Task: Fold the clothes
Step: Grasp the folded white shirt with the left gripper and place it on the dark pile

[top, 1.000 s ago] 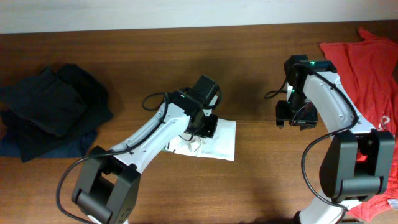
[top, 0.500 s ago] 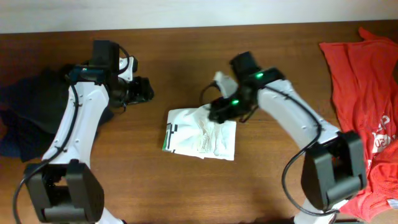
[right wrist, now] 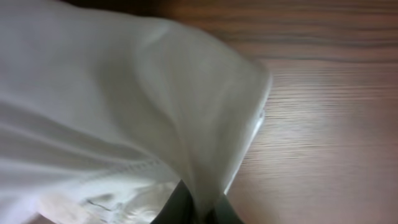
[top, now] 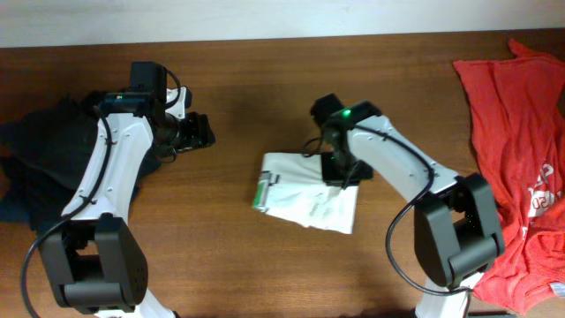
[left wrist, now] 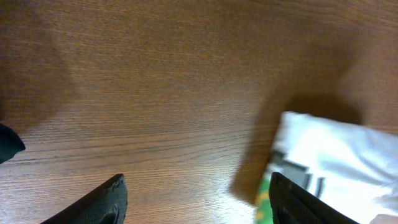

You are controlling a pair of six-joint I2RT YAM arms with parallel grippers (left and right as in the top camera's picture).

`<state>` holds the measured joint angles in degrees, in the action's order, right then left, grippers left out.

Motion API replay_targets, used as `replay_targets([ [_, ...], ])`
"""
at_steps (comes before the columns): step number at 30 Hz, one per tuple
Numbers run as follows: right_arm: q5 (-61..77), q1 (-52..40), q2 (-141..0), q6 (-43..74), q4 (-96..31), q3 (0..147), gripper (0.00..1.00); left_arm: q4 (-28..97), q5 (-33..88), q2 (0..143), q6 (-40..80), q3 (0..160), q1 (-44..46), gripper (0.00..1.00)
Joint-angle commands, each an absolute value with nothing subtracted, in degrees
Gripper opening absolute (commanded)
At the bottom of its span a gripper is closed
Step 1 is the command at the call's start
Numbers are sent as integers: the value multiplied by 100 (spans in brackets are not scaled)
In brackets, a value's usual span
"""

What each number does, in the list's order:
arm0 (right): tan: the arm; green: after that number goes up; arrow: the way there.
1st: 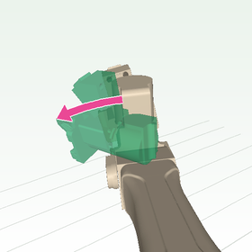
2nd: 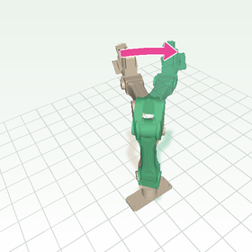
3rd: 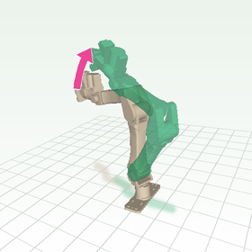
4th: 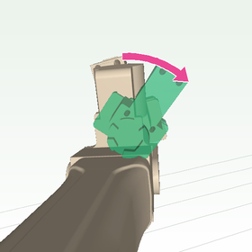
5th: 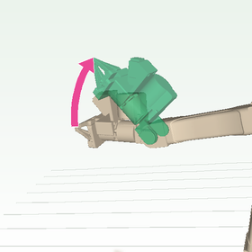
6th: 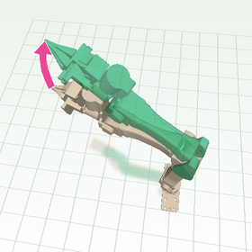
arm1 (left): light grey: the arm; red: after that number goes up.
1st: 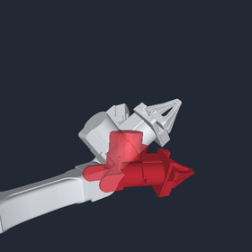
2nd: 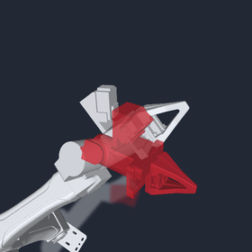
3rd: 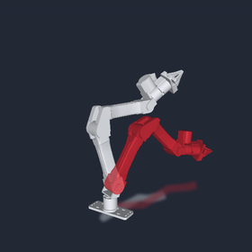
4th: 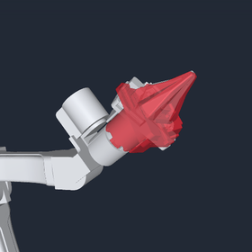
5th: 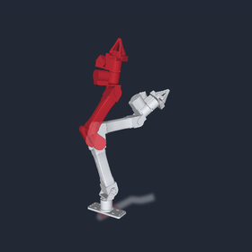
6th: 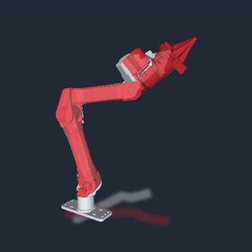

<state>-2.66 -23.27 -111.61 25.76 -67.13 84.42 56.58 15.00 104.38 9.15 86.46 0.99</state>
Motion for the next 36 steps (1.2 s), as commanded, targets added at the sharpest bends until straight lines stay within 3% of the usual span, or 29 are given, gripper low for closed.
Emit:
replay_targets([
  [1, -718, -2058, -11192, 2639, -6742, 8453, 16, 5712, 1531, 10468, 847, 8621, 80, 74],
  [8, -1398, -1802, -11192, 2773, -6729, 7594, 48, 5916, 1831, 10468, 781, 8621, 211, 81],
  [11, -1358, -1597, -11190, 2768, -6869, 7596, 48, 5902, 2176, 10508, 329, 8593, 661, 87],
  [16, -1278, -1229, -10440, 2672, -7203, 7808, 49, 5489, 3295, 10978, 32, 8359, 1087, 87],
  [17, -1190, -1188, -10278, 2545, -7201, 7848, 50, 5446, 3395, 11142, 19, 8359, 1153, 91],
  [23, -1094, -963, -9817, 2381, -7419, 7856, 52, 4628, 4257, 12632, -134, 8361, 1852, 90],
  [24, -1094, -961, -9817, 2381, -7422, 7856, 52, 4506, 4254, 12728, -137, 8359, 2010, 73],
  [25, -1096, -963, -9817, 2381, -7439, 7856, 52, 4410, 4209, 12739, -134, 8361, 2134, 31],
  [26, -1100, -961, -9817, 2379, -7463, 7856, 52, 4331, 4025, 12713, -130, 8416, 2169, 0],
  [30, -1111, -834, -9817, 2274, -7483, 7859, 52, 5275, 1789, 12077, 108, 9155, 1476, 0],
  [33, -1098, -631, -9817, 2272, -7509, 7856, 52, 5765, 152, 10899, 126, 9918, 154, 0],
  [36, -1098, -624, -9817, 2272, -7509, 7859, 52, 5448, -919, 10322, 126, 10132, -921, 0],
])
